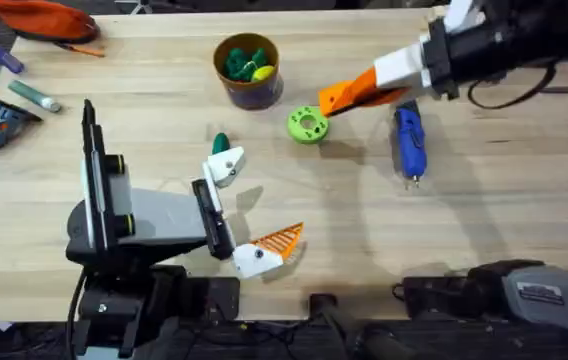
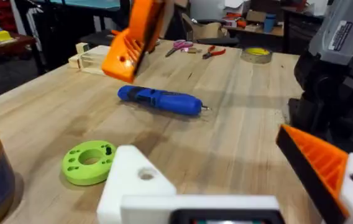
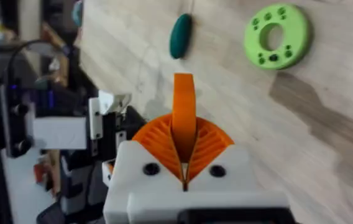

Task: Pick up the gripper from the table and insert it into the empty holder that is missing its gripper. Then pick up a screw, insert it into the mounting hole, and use the screwdriver to tighten it. Finally, clean up the table by picking up the vegetable and placing it into the bucket.

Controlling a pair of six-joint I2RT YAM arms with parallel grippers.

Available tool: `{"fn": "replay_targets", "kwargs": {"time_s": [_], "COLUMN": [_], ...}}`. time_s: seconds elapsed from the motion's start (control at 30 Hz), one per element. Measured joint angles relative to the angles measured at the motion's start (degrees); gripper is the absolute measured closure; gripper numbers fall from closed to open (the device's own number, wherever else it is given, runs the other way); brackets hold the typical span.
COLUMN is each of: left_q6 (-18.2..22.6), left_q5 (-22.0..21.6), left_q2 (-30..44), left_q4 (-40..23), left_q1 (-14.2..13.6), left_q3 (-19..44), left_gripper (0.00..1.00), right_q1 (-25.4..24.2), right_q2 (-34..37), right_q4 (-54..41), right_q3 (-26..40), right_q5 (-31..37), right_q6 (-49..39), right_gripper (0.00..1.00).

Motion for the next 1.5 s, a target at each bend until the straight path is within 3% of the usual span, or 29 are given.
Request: {"fn": "replay_targets", "kwargs": {"time_s": [0.4, 0.8, 1.1, 1.5], "left_q6": [-0.02, -0.02, -0.01, -0.01], "left_q5": [0.01, 0.02, 0.02, 0.02], "left_q2": [0.00, -0.01, -0.02, -0.02], "left_q4": [0.00, 0.00, 0.00, 0.00], "left_q1": [0.00, 0.00, 0.00, 0.00], "left_q3": [0.00, 0.00, 0.00, 0.00], "left_gripper": [0.015, 0.015, 0.014, 0.014], "right_q1": [-1.49, -1.58, -1.58, -1.58], "right_q2": [0.00, 0.02, 4.61, 4.92], "right_q4": [4.85, 15.71, 16.24, 16.20], "right_q3": [-7.72, -18.36, -20.79, -20.91], "right_q5": [-20.93, -36.64, -38.73, -39.12], "right_q6": [-10.96, -11.57, -11.51, -11.49], "right_gripper": [0.988, 0.988, 0.988, 0.988]}}
